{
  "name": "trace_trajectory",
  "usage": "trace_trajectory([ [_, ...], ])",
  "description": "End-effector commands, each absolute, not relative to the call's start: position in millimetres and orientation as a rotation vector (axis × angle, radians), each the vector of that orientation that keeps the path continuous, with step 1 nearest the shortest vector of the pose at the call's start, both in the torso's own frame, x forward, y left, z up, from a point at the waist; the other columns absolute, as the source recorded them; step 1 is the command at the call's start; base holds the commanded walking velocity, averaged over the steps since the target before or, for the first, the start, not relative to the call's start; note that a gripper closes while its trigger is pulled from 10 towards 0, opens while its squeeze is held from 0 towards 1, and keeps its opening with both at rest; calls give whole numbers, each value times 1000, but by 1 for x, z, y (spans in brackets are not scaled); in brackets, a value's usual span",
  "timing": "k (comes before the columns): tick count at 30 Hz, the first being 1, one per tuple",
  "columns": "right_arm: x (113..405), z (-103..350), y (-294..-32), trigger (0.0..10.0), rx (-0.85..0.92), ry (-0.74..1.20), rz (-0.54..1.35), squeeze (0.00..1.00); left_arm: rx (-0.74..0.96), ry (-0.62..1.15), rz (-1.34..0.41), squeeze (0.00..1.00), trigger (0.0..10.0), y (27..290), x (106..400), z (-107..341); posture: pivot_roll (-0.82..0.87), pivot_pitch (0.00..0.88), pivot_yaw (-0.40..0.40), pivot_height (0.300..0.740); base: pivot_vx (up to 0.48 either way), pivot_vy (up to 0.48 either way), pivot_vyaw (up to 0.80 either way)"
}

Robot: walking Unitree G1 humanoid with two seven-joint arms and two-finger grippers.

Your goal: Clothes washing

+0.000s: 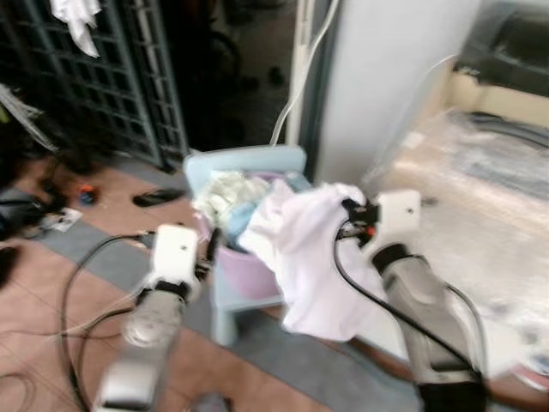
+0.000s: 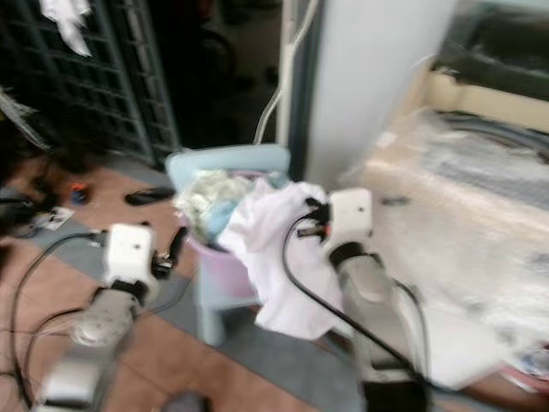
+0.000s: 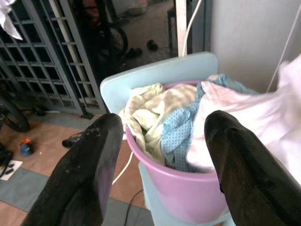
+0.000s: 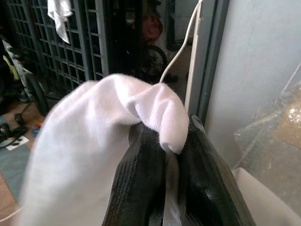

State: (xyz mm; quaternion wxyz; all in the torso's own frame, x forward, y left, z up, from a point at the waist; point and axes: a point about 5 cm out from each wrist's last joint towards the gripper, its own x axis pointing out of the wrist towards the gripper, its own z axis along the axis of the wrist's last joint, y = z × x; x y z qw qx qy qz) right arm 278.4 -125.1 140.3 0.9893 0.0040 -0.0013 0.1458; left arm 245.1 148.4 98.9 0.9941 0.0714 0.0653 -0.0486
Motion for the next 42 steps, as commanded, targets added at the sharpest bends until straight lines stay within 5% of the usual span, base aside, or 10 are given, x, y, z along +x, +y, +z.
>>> trace_trajectory([
  [1, 280, 148, -131, 10000, -7, -35, 269, 0, 131, 112, -118, 0, 10000, 142, 248, 103, -16, 0, 4, 740, 0, -480, -800],
  [19, 293, 155, -128, 10000, -11, -87, 247, 0, 71, 80, -27, 0, 10000, 152, 255, 110, -21, 2, 31, 740, 0, -221, -89],
  [32, 297, 157, -126, 10000, -48, -110, 270, 0, 59, 84, 8, 0, 10000, 158, 254, 110, -15, 0, 31, 740, 113, 408, 0],
  [42, 301, 160, -129, 10000, -66, -131, 251, 0, 29, 45, -54, 0, 10000, 153, 253, 114, -20, 0, 28, 740, 57, 0, 0],
])
